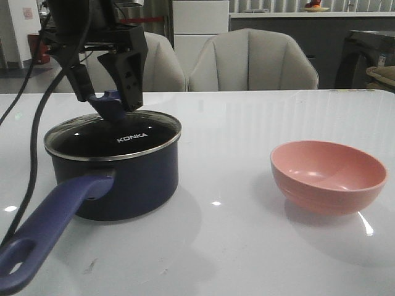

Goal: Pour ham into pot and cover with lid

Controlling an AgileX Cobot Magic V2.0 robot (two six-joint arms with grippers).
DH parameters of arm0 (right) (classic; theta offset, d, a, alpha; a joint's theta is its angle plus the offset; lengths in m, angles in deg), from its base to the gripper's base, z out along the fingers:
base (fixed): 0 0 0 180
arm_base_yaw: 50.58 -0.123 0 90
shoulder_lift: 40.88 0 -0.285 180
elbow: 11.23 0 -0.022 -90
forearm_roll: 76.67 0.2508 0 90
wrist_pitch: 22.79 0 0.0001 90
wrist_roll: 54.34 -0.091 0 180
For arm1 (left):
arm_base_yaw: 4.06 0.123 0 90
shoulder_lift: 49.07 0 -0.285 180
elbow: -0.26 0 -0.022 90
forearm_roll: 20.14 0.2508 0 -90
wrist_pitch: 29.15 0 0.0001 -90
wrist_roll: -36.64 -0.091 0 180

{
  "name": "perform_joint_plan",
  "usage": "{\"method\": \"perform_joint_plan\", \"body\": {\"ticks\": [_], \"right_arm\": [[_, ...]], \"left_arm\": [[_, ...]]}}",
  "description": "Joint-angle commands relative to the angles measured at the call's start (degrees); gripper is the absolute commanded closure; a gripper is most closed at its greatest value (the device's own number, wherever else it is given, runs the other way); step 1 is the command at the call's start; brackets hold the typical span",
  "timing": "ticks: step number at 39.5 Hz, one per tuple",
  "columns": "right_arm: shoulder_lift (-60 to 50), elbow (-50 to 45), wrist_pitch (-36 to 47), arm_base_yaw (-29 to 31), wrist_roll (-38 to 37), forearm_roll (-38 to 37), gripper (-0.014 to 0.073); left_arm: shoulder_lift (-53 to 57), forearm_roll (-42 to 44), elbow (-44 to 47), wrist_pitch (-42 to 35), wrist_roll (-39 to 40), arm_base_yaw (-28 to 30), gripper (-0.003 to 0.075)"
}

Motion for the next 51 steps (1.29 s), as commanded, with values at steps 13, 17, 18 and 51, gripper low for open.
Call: {"method": "perform_joint_plan", "body": {"ticks": [13,17,18,51], "right_arm": [[0.58,1.55,4.69,0.0,0.44,-0.46,0.0457],[0.58,1.55,4.69,0.0,0.44,-0.46,0.0457],[0.58,1.55,4.69,0.0,0.44,-0.46,0.0457],[0.58,1.55,4.69,0.0,0.44,-0.46,0.0457]], "left_arm": [[7.89,1.02,-4.21,2.86,2.11,1.55,0.0141],[11.09,1.02,-2.53,2.86,2.11,3.75,0.0167],[12.13,1.02,-1.74,2.86,2.11,4.28,0.0171],[67.02,1.01,49.23,-37.44,1.98,20.87,0.0185]]}}
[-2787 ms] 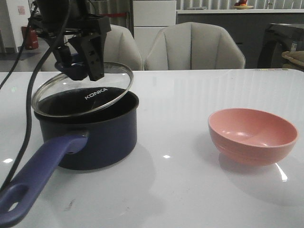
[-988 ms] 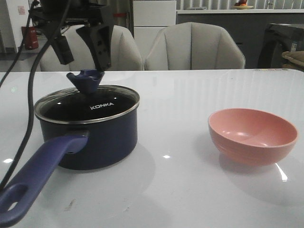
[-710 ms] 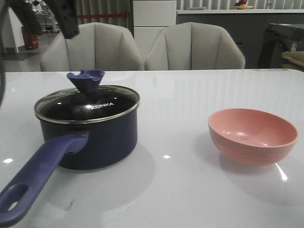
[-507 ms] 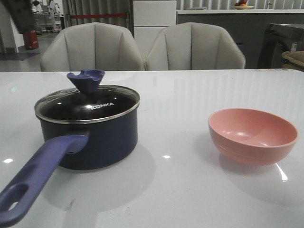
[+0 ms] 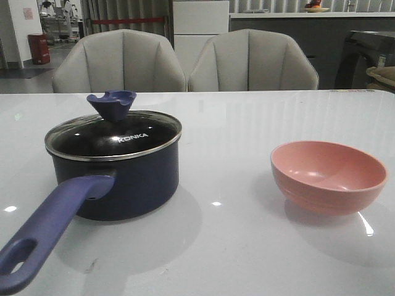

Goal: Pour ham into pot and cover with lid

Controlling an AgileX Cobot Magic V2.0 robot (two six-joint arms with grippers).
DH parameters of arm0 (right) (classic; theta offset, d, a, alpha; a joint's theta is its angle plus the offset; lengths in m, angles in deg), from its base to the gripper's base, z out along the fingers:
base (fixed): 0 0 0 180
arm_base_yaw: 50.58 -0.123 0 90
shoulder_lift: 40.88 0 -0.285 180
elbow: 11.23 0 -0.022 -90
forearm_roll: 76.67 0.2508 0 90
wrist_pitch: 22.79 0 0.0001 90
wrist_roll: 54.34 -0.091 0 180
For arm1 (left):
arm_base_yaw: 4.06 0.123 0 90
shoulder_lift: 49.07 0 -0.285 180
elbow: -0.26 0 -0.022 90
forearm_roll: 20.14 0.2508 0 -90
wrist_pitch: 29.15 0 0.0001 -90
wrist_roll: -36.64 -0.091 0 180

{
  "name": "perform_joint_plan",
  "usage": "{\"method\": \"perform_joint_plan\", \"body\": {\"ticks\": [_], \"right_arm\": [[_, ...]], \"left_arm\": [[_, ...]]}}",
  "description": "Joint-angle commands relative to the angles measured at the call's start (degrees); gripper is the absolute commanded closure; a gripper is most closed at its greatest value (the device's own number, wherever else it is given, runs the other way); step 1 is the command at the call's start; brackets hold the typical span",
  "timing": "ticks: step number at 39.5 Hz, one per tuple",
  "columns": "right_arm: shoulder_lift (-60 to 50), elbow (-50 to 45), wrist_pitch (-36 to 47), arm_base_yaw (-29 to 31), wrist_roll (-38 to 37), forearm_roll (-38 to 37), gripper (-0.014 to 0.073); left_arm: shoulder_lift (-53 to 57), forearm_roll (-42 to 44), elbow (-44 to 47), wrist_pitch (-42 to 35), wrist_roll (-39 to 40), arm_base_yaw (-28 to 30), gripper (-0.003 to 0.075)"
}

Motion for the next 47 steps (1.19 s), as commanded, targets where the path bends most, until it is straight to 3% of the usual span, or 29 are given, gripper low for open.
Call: {"method": "perform_joint_plan", "body": {"ticks": [1,7,21,24,31,34,47], "right_arm": [[0.58,1.55,4.69,0.0,0.44,-0.46,0.0457],[0.58,1.55,4.69,0.0,0.44,-0.46,0.0457],[0.58,1.55,4.69,0.0,0.44,-0.46,0.0457],[0.58,1.55,4.69,0.0,0.44,-0.46,0.0457],[0.58,1.55,4.69,0.0,0.44,-0.46,0.0457],[0.58,1.55,4.69,0.0,0.44,-0.46,0.0457],[0.58,1.55,4.69,0.0,0.44,-0.46,0.0457]], "left_arm": [[7.57,-0.5,4.18,-11.47,0.56,0.11,0.0185],[20.11,-0.5,12.97,-18.39,0.56,0.11,0.0185],[40.81,-0.5,29.39,-20.69,0.71,0.11,0.0202],[42.13,-2.01,31.71,-21.72,0.8,0.11,0.0283],[42.45,-2.03,32.35,-23.63,0.8,0.11,0.0623],[42.45,-2.03,32.35,-23.63,0.8,0.11,0.0584],[42.45,-2.03,32.35,-23.52,0.8,0.11,0.0587]]}}
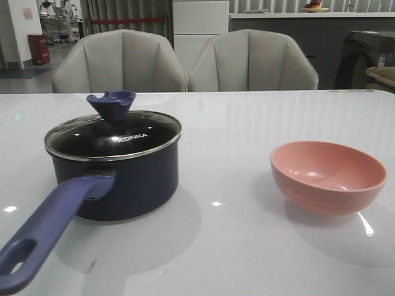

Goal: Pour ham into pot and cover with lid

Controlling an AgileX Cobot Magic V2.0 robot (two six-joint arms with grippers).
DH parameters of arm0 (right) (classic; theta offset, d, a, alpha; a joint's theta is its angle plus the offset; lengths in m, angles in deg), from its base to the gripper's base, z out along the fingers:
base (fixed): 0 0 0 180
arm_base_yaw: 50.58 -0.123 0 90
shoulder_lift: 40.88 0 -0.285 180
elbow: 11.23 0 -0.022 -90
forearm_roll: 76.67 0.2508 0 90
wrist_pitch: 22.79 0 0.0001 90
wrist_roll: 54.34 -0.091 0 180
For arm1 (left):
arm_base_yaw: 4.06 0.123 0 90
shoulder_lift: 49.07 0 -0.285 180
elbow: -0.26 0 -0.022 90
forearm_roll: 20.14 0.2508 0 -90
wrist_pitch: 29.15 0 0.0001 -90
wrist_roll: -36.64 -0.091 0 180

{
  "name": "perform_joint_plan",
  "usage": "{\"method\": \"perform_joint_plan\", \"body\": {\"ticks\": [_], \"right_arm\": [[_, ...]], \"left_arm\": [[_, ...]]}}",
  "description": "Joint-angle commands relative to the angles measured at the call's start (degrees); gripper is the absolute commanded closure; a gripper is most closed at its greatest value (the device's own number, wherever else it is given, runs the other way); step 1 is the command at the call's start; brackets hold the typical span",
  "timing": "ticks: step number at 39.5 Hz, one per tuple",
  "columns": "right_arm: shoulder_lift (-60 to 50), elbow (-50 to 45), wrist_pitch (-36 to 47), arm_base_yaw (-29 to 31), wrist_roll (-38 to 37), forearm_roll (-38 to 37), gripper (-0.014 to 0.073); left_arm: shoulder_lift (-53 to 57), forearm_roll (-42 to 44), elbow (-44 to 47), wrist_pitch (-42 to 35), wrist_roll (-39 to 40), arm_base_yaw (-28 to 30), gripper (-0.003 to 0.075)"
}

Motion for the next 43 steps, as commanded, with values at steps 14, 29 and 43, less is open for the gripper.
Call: {"method": "perform_joint_plan", "body": {"ticks": [14,29,43], "right_arm": [[0.58,1.55,4.69,0.0,0.44,-0.46,0.0457],[0.58,1.55,4.61,0.0,0.44,-0.46,0.0457],[0.58,1.55,4.61,0.0,0.44,-0.46,0.0457]], "left_arm": [[-0.59,-0.71,-1.08,-5.31,0.4,0.11,0.0587],[6.79,-0.93,14.56,-19.26,0.83,4.55,0.0587],[7.16,-0.65,21.12,-26.57,5.07,4.76,0.0587]]}}
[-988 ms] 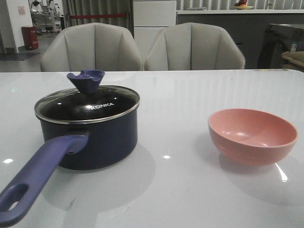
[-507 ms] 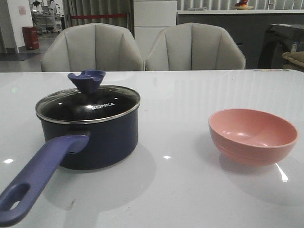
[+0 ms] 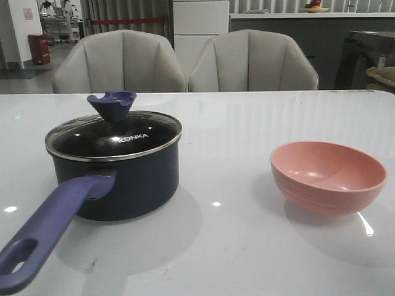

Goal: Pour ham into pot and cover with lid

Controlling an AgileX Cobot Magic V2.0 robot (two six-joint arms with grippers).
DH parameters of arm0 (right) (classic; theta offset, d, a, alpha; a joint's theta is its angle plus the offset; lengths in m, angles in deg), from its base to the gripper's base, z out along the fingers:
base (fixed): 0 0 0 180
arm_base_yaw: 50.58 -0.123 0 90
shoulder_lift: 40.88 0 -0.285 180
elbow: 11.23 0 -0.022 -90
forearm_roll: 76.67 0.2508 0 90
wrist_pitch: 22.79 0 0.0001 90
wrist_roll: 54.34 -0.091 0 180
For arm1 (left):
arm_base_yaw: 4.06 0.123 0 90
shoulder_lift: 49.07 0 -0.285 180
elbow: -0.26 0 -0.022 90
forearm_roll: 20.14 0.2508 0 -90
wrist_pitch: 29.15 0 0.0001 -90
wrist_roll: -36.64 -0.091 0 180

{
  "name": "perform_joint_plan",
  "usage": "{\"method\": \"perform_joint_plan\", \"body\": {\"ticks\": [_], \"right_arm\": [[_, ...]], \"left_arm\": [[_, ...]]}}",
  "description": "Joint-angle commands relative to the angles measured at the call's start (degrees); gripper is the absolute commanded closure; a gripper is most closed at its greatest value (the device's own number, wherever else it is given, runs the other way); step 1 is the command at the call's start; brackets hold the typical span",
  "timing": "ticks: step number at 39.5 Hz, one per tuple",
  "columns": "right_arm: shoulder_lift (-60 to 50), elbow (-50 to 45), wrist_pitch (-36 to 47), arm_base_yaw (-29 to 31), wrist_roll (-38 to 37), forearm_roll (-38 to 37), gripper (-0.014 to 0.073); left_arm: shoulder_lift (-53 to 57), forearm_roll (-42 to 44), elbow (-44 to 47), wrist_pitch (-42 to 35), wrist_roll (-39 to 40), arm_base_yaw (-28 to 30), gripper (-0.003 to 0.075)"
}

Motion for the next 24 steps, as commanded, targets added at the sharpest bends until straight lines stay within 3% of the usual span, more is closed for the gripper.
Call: {"method": "perform_joint_plan", "body": {"ticks": [1,9,17,24], "right_arm": [[0.58,1.57,4.61,0.0,0.44,-0.46,0.0457],[0.58,1.57,4.61,0.0,0.44,-0.46,0.0457],[0.58,1.57,4.61,0.0,0.44,-0.46,0.0457],[0.58,1.57,4.61,0.0,0.44,-0.46,0.0457]], "left_arm": [[1.23,-0.1,1.76,-7.11,3.98,0.04,0.0587],[1.23,1.47,1.76,-7.29,5.07,-0.24,0.0587],[1.23,4.07,1.76,-7.39,5.07,-5.1,0.0587],[1.23,4.07,1.76,-8.36,6.68,-4.41,0.0587]]}}
